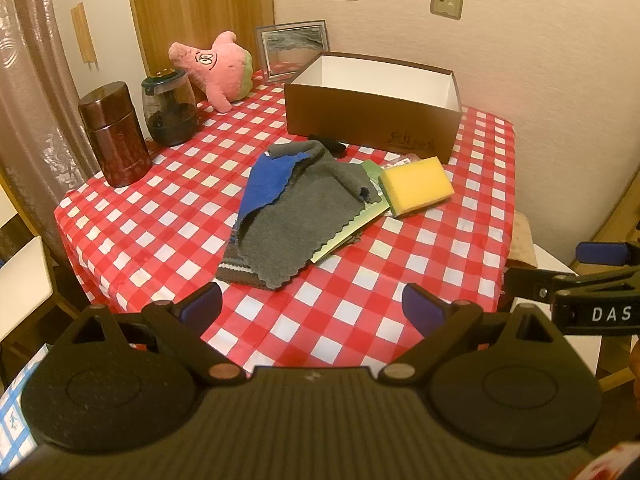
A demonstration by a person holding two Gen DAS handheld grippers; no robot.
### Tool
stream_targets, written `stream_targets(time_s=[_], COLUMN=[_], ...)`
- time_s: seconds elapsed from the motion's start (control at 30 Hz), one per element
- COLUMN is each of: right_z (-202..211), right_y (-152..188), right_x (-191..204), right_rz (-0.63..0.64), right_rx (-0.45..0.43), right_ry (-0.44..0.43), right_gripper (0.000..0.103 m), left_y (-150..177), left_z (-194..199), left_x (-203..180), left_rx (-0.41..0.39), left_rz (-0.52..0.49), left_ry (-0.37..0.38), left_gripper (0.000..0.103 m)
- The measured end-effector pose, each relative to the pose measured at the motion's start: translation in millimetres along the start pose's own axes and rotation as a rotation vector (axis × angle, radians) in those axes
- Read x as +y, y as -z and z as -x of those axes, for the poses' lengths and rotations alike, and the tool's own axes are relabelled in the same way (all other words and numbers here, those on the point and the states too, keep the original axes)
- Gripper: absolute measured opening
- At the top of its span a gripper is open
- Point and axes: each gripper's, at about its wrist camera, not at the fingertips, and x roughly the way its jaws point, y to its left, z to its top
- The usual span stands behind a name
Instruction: Organize soft objects
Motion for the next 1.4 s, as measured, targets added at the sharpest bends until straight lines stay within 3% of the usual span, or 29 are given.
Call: stream_targets(time_s=[1.4], right_z=[-0.7], right_y=[-2.0], right_x=[-1.2], right_rz=[0.002], right_rx=[-0.001], right_ry=[-0.002], right_gripper=[0.103], left_y=[0.1], left_z=[0.1], left_x=[0.2], left_rx=[-0.001], left_rz=[0.002], left_ry=[0.003], left_gripper=[0.096])
